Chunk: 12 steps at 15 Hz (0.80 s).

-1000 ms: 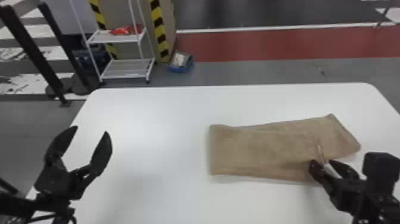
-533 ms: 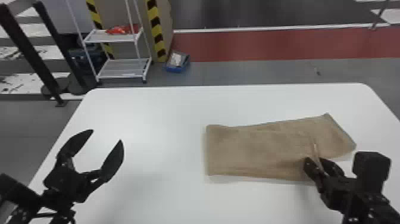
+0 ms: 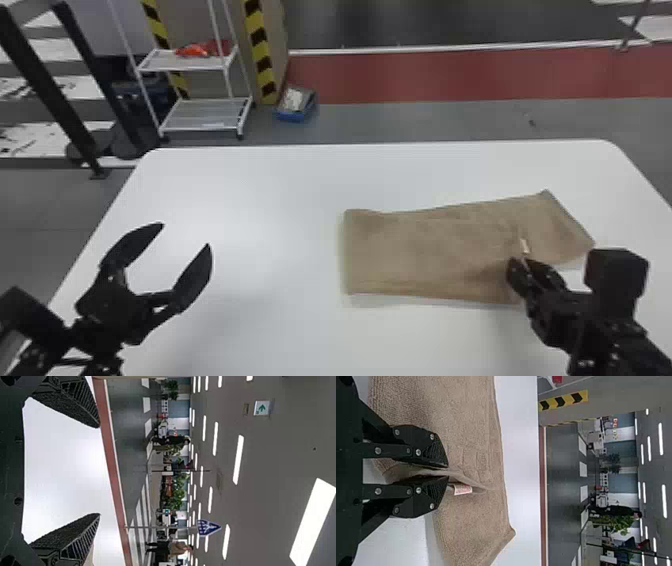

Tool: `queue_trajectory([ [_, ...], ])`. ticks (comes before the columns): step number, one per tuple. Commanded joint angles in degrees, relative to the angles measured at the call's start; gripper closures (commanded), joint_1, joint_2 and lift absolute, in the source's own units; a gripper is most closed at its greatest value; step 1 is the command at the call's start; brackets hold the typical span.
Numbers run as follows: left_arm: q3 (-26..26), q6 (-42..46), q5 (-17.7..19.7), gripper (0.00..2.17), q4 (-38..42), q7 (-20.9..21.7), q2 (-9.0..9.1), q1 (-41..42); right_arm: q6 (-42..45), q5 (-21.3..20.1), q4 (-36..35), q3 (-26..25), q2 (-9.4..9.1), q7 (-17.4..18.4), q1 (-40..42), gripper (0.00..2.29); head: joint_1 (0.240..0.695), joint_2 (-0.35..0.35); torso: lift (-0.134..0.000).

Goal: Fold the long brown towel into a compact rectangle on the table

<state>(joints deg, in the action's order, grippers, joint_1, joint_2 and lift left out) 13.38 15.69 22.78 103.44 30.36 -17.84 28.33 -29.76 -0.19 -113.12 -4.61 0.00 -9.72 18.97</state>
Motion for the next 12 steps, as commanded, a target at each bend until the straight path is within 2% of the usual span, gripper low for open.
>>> queue_trajectory([
  [1, 0.0, 0.0, 0.1, 0.09, -0.2, 0.1, 0.0, 0.0, -0.6, 0.3, -0.7, -0.8, -0.05, 0.0, 0.5, 0.72, 0.695, 0.092, -0.123],
  [3, 0.0, 0.0, 0.1, 0.09, -0.3, 0.1, -0.35, -0.1, -1.1, 0.3, -0.8, -1.5, -0.05, 0.0, 0.6, 0.63, 0.695, 0.087, -0.123],
  [10, -0.1, 0.0, 0.0, 0.09, -0.7, 0.1, -0.71, -0.4, -2.0, -0.6, 0.5, -2.6, -0.05, -0.1, 0.1, 0.65, 0.695, 0.064, -0.123],
  [12, -0.2, -0.2, -0.1, 0.09, -0.8, 0.1, -0.62, -0.4, -1.3, -0.5, 1.7, -2.5, -0.05, -0.8, -0.2, 1.02, 0.695, 0.061, -0.123],
])
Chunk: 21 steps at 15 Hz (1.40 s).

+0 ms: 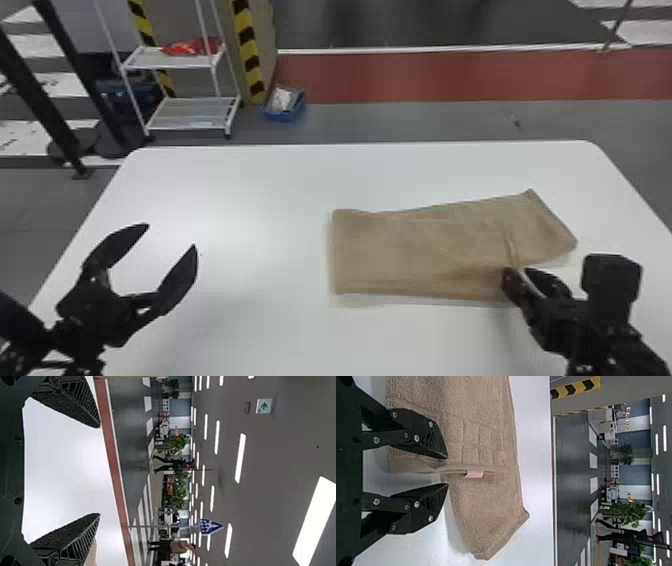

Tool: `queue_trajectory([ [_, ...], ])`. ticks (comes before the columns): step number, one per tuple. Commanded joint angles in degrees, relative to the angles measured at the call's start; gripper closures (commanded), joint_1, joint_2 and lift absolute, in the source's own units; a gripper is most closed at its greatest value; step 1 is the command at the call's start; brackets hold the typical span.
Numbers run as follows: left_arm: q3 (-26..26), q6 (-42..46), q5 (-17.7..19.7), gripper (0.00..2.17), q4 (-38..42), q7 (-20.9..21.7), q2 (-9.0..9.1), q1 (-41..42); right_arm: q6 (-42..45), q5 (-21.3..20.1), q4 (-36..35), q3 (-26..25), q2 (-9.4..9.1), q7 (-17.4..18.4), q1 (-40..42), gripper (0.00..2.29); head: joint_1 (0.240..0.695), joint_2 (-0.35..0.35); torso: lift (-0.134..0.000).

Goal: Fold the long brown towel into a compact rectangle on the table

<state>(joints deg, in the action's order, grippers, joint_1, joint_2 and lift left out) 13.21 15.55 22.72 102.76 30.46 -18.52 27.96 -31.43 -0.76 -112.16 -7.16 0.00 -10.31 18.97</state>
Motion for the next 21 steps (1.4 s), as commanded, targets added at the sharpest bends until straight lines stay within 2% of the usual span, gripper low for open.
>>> queue_trajectory([
  [1, 0.1, 0.0, 0.0, 0.09, -0.2, 0.0, -0.03, -0.1, 0.7, 0.1, 0.8, 0.0, -0.05, -0.2, -0.2, 1.03, 0.695, 0.062, -0.123],
  [3, 0.1, 0.0, 0.0, 0.09, -0.5, 0.0, -0.03, -0.4, 2.5, 0.8, 0.5, 0.2, -0.05, -0.4, 0.3, 1.03, 0.695, 0.064, -0.123],
  [5, 0.0, 0.0, -0.1, 0.09, -0.7, 0.0, 0.15, -0.4, 2.5, 0.8, -0.7, 0.7, -0.05, -0.8, 0.5, 1.21, 0.695, 0.07, -0.123],
  [9, 0.1, 0.0, 0.0, 0.09, -1.0, 0.0, -0.03, -0.7, 2.3, 0.9, -1.2, 1.4, -0.05, -1.1, -2.4, 1.21, 0.695, 0.083, -0.123],
  [15, 0.0, 0.0, 0.1, 0.09, -1.1, 0.0, -0.12, -0.8, -7.6, 2.8, -2.1, 0.9, -0.05, -4.0, -13.5, 1.21, 0.695, 0.1, -0.123],
  [17, 0.1, 0.0, 0.3, 0.09, -1.1, 0.0, -0.12, -0.6, -8.8, 3.6, -2.1, -1.9, -0.05, -4.1, -14.2, 1.21, 0.695, 0.1, -0.123],
  [18, 0.1, 0.0, 0.3, 0.09, -1.2, 0.1, -0.12, -0.6, -7.9, 5.0, -1.6, -3.5, -0.05, -4.1, -14.1, 1.21, 0.695, 0.095, -0.123],
  [21, -0.4, 0.0, 0.1, 0.09, -1.4, 0.3, 0.06, -0.8, -6.5, 4.3, 5.8, -4.3, -0.05, -4.0, -14.9, 1.21, 0.695, 0.066, -0.123],
])
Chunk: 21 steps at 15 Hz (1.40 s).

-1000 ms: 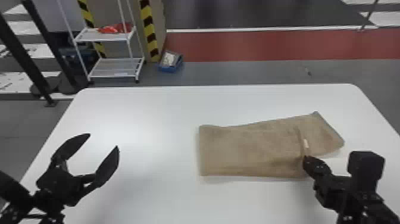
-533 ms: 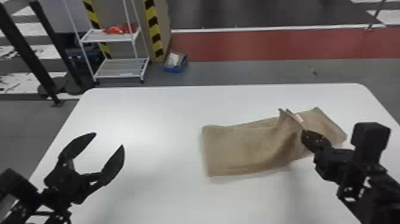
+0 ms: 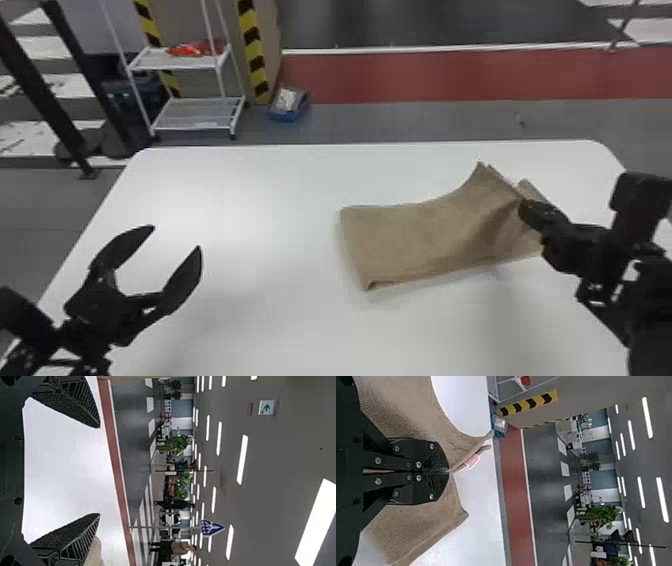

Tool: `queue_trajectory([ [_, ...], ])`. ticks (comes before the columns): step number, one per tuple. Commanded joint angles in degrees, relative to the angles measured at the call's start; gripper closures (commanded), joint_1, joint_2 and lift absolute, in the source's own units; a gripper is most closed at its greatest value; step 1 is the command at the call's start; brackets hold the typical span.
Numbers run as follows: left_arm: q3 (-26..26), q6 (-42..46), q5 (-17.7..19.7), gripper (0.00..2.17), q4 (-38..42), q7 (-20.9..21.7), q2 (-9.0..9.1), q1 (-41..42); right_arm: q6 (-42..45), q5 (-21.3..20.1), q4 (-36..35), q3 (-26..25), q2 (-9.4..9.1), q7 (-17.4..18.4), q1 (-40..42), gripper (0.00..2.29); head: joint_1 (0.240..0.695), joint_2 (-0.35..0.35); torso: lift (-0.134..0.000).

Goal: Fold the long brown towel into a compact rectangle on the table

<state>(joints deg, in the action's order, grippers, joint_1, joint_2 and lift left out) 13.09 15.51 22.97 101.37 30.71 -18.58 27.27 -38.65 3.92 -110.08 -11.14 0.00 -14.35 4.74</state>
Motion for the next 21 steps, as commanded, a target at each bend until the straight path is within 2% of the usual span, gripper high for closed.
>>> queue_trajectory([
  [1, -0.5, 0.0, -0.2, 0.09, 0.1, 0.1, 0.13, -0.1, 0.7, -0.4, 5.6, -0.3, -0.05, -0.1, -1.4, 1.21, 0.695, 0.05, -0.123],
  [6, -0.5, 0.0, -0.4, 0.09, 0.0, 0.1, 0.04, 0.0, -1.6, 1.8, 6.5, -2.3, 0.62, -0.2, -4.0, 1.21, 0.695, 0.038, -0.123],
  [8, -0.5, 0.0, -0.4, 0.09, 0.0, 0.1, 0.04, 0.1, -6.7, 6.1, 1.8, -5.8, 3.25, -0.2, -4.6, 1.21, 0.695, 0.028, -0.123],
  [10, -0.5, 0.0, -0.4, 0.09, 0.0, 0.1, 0.21, 0.2, -7.9, 6.7, 1.6, -8.1, 4.48, 0.1, -4.6, 1.21, 0.695, 0.006, -0.123],
  [12, -0.9, 0.0, -0.7, 0.09, 0.0, 0.1, 0.48, 0.2, -7.0, 5.8, 6.2, -8.4, 4.48, 0.4, -4.8, 1.21, 0.695, -0.039, -0.123],
  [15, -1.2, 0.0, -0.9, 0.09, 0.2, 0.2, 0.48, 0.6, -5.3, 5.0, 11.6, -5.7, 4.48, 0.4, -6.9, 1.21, 0.695, -0.06, -0.123],
  [18, -1.0, 0.2, -0.9, 0.09, 0.3, 0.1, 0.21, 1.1, -6.0, 5.4, 11.3, -4.9, 4.57, -0.1, -7.6, 1.21, 0.695, -0.041, -0.123],
  [21, -1.1, 0.2, -0.9, 0.09, 1.0, 0.1, 0.13, 1.7, -9.6, 9.2, 7.4, -7.2, 5.19, -0.2, -9.2, 1.21, 0.695, -0.028, -0.123],
])
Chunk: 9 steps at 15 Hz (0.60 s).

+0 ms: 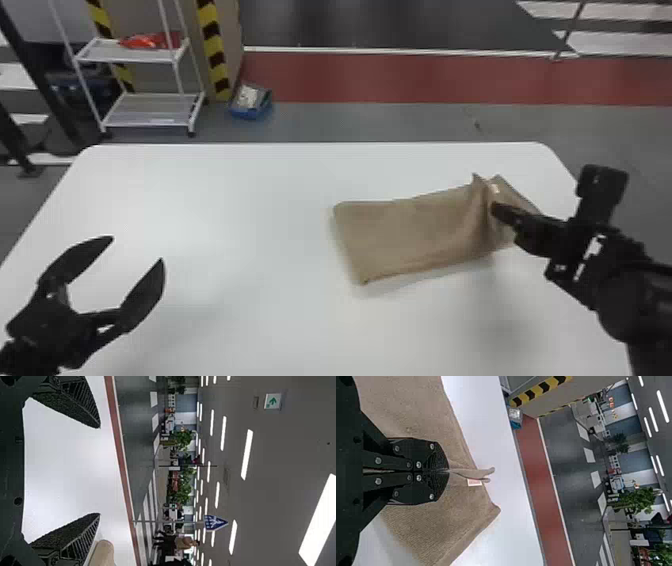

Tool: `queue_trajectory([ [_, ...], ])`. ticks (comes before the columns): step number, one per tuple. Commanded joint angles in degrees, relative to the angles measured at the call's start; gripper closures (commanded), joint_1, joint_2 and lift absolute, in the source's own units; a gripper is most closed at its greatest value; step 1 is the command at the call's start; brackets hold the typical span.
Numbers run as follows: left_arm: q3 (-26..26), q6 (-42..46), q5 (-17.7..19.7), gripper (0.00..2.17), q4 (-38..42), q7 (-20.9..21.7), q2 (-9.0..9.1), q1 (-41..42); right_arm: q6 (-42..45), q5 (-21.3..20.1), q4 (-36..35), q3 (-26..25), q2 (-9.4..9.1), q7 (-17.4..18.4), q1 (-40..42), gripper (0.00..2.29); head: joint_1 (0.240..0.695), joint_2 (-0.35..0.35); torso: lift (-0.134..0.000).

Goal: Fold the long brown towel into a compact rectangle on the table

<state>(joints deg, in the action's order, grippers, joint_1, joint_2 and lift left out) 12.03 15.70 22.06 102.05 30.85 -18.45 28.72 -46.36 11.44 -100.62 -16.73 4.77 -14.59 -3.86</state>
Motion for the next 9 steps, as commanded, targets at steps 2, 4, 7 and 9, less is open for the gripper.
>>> queue_trajectory([
  [2, 0.2, 0.2, 0.0, 0.09, 0.5, 0.0, -0.18, 0.7, -3.0, 4.0, -1.9, -6.9, 1.47, 0.4, -1.7, 1.21, 0.695, -0.037, -0.123],
  [4, 0.3, 0.2, -0.1, 0.09, 0.3, 0.0, -0.27, 1.1, -0.9, 3.7, 5.3, -6.7, 3.67, 0.6, -2.9, 1.21, 0.695, -0.071, -0.123],
  [7, -0.3, 0.2, -1.0, 0.09, 0.2, 0.0, -0.27, 1.2, 4.4, 3.1, 18.4, -7.1, 5.52, 0.1, -6.9, 0.09, 0.695, -0.125, -0.123],
  [9, -0.3, 0.2, -1.4, 0.1, -0.2, 0.0, -0.09, 1.2, 5.8, 3.0, 20.1, -6.9, 5.43, -1.6, -6.0, 0.0, 0.695, -0.141, -0.123],
])
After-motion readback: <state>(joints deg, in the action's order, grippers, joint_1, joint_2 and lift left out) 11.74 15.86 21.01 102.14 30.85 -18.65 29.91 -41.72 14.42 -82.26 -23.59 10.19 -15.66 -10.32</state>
